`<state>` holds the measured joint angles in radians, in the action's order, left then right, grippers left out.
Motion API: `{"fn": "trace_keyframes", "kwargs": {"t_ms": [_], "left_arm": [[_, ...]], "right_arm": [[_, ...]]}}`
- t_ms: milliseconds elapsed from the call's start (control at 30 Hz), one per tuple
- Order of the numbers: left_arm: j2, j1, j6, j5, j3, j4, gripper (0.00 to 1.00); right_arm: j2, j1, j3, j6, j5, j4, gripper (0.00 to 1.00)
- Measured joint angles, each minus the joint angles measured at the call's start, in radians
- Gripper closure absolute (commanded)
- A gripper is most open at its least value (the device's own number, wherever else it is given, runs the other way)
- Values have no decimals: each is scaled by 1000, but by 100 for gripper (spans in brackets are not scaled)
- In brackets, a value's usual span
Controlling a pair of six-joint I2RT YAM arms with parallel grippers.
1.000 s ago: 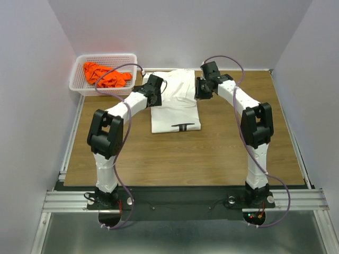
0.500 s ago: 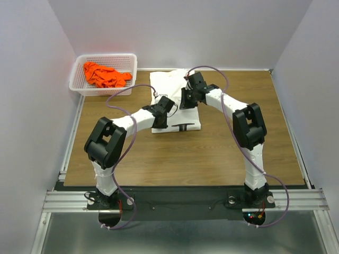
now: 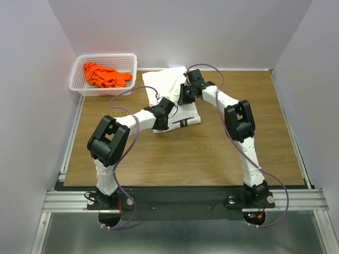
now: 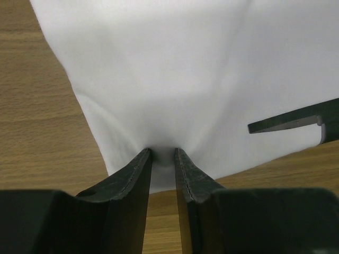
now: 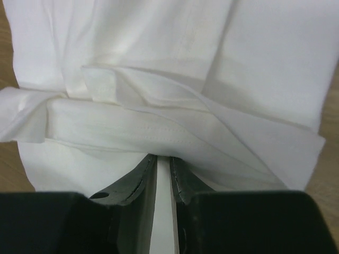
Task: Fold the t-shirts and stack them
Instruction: Fold the tshirt
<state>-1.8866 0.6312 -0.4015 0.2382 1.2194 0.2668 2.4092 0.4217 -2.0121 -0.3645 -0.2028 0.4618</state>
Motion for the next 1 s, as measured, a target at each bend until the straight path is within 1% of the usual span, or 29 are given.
{"fn": "trace_keyframes", "kwargs": {"t_ms": [67, 167, 233, 267, 300, 367, 467, 567, 800, 900, 1000], "left_arm": [[-2, 0, 3, -2, 0, -8, 65], [-2, 0, 8, -3, -2, -11, 65], [-2, 0, 12, -3, -3, -12, 65], [-2, 0, 14, -3, -3, -12, 65], [-2, 0, 16, -4, -3, -13, 65], [-2, 0, 20, -5, -3, -13, 65], [-1, 0, 25, -7, -3, -13, 65], [-1, 0, 26, -9, -3, -14, 64], [0, 0, 27, -14, -3, -13, 64], [5, 2, 26, -16, -10, -17, 64], [19, 6, 23, -30, -29, -18, 64]], "right_arm": [[35, -16, -66, 1, -2, 5, 77], [85, -46, -162, 1, 10, -4, 73], [117, -72, -218, -2, 16, -8, 70], [137, -90, -256, -2, 26, -8, 66], [148, -98, -279, -2, 31, -7, 65], [154, -118, -299, -6, 40, -9, 63], [144, -138, -291, -7, 37, -19, 63], [72, -134, -161, -16, 5, -35, 64], [-218, -71, 238, -32, -81, -34, 65], [-344, -38, 387, -45, -102, -48, 65], [-419, -21, 505, -54, -120, -62, 66]]}}
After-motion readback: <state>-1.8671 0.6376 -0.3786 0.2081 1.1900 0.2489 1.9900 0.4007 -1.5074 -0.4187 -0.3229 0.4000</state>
